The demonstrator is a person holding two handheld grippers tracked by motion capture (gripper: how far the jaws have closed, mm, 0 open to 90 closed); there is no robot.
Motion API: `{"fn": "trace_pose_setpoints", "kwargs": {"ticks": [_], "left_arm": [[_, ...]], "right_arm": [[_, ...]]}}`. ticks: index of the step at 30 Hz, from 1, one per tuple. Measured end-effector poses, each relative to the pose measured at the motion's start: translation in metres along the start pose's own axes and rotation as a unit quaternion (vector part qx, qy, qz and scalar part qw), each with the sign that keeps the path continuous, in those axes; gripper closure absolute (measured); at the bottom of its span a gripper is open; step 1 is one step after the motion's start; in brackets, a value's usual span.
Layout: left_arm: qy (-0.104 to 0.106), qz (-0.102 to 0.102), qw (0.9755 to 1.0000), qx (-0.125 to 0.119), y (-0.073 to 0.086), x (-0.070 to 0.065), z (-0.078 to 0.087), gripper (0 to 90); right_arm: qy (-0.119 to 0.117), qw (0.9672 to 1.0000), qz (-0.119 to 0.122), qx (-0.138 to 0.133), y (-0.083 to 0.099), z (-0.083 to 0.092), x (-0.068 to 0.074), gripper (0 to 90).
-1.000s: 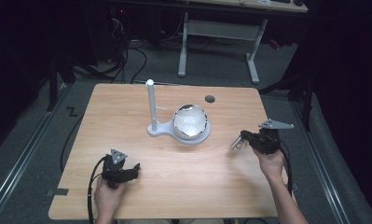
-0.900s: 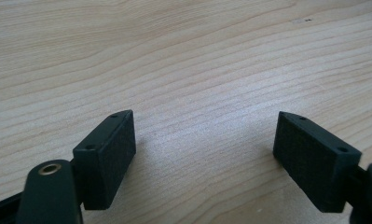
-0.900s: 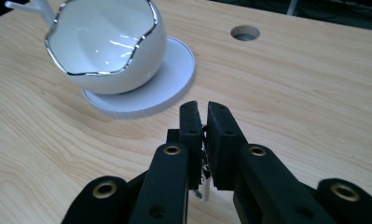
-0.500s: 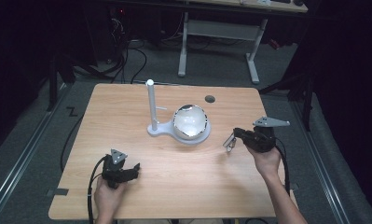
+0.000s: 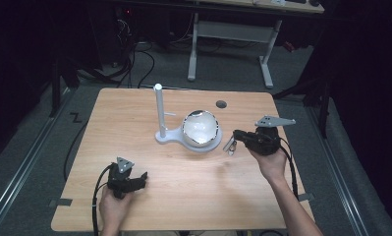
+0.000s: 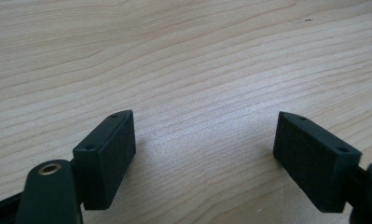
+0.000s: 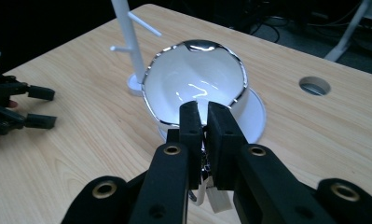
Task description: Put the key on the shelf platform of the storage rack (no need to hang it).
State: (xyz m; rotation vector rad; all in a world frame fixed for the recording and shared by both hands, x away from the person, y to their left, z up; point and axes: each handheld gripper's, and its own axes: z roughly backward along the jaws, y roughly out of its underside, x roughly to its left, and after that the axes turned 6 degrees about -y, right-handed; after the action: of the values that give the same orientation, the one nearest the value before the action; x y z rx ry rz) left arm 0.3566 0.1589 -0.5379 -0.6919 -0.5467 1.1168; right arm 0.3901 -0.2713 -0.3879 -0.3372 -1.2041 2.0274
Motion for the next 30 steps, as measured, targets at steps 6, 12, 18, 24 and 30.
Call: {"fn": "trace_pose_setpoints", "kwargs": {"ticks": [6, 12, 18, 24, 30], "left_arm": [[0.000, 0.000, 1.0000, 0.000, 0.000, 0.000, 0.000, 21.2], [0.000, 0.000, 1.0000, 0.000, 0.000, 0.000, 0.000, 21.2], [0.000, 0.000, 1.0000, 0.000, 0.000, 0.000, 0.000, 21.2], [0.001, 0.000, 1.0000, 0.000, 0.000, 0.000, 0.000, 21.2], [0.001, 0.000, 1.0000, 0.000, 0.000, 0.000, 0.000, 21.2]], "right_arm": [[-0.019, 0.9997, 0.017, -0.006, -0.019, -0.014, 0.014, 85.6], [-0.026, 0.9992, 0.029, -0.004, -0.033, -0.023, 0.022, 85.6], [-0.034, 0.9987, 0.038, -0.001, -0.049, -0.037, 0.028, 85.6], [-0.033, 0.9985, 0.043, 0.000, -0.061, -0.049, 0.030, 85.6], [-0.028, 0.9987, 0.042, 0.005, -0.065, -0.058, 0.027, 85.6]]}}
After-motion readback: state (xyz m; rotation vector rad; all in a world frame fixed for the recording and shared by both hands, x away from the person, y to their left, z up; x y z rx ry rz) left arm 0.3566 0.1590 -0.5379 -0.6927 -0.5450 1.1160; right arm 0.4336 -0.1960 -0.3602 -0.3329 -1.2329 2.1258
